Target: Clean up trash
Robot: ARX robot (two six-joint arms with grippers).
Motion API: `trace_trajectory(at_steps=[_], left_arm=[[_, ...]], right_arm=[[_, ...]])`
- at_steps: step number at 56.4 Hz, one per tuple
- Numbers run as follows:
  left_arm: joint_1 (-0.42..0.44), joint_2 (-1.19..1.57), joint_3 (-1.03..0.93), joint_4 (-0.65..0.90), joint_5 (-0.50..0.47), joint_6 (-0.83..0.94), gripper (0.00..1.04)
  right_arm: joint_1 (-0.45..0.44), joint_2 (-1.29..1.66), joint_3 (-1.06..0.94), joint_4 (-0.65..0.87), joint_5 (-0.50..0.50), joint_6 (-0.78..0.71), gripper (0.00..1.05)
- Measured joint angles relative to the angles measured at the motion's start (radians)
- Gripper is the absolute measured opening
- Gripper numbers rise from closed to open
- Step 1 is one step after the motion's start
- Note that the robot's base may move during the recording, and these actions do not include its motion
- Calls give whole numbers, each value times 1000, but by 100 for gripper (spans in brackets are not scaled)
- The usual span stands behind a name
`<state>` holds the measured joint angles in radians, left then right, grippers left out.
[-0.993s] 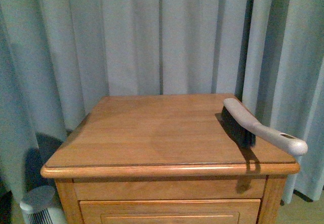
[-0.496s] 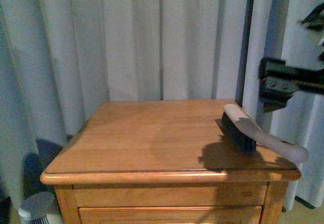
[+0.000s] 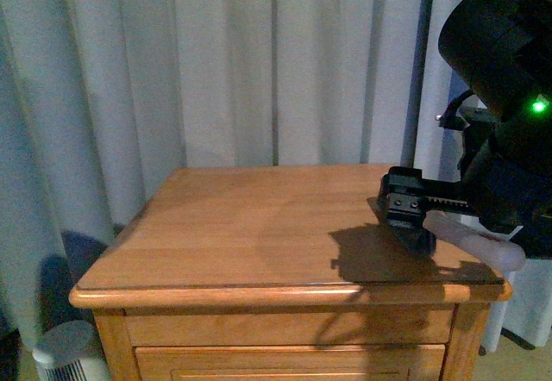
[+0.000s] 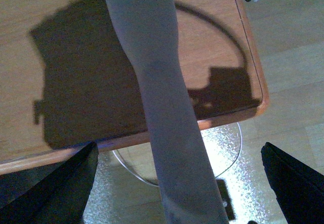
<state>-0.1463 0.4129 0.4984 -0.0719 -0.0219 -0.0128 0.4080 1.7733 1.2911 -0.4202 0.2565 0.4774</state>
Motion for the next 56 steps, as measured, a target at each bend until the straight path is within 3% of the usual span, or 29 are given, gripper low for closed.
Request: trace_trajectory(at_steps=[14, 22, 32, 37, 48, 56], left_arm=[[0, 0, 0, 0, 0, 0, 28], [0, 0, 0, 0, 0, 0, 28], [0, 0, 0, 0, 0, 0, 28], [0, 0, 0, 0, 0, 0, 28], [0, 0, 0, 0, 0, 0, 28], [0, 0, 0, 0, 0, 0, 28]], right_arm=[[-15, 0, -13, 6, -2, -4, 96], [-24, 0, -23, 8, -8, -7, 76], [-38, 0, -27, 18, -21, -26, 37], [-42, 0, -27, 18, -20, -26, 22], [-53, -6, -27, 46, -10, -39, 21], [-48, -43, -47, 163, 66, -111, 20]])
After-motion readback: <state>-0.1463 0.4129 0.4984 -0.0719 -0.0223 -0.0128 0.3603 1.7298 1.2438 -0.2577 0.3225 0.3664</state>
